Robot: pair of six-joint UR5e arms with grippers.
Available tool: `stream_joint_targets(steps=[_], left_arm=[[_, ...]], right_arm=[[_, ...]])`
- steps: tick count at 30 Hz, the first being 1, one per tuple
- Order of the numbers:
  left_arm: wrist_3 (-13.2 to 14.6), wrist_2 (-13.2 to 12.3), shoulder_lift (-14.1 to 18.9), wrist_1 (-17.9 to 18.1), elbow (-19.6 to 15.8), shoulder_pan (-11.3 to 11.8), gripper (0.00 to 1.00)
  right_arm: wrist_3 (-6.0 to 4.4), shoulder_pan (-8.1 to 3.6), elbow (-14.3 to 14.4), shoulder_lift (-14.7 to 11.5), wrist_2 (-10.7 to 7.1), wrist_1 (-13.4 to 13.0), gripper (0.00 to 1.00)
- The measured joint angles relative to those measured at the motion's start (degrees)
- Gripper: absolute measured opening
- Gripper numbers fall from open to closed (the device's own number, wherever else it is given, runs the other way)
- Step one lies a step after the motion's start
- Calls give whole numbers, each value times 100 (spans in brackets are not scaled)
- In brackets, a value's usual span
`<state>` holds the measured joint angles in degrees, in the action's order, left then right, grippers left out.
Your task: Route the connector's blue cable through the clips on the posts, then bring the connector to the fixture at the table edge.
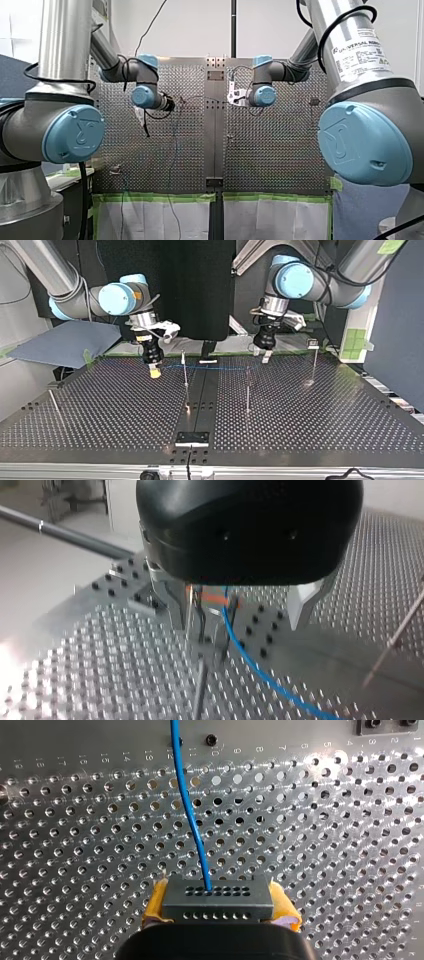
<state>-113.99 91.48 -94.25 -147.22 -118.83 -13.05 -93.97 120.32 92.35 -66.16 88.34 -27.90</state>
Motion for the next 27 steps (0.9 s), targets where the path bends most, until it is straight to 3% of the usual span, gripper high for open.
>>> stream_joint_targets(steps=[8,22,27], left_arm=[[259,-106,145,-8,-32,-112,100],[975,518,149,-93,105,-264,100],[1194,561,143,-77,138,-321,100]], right_arm=[[-4,5,0,1,-3,3,0],[-9,20,-1,1,-10,11,0],[-9,21,0,1,-10,12,0]])
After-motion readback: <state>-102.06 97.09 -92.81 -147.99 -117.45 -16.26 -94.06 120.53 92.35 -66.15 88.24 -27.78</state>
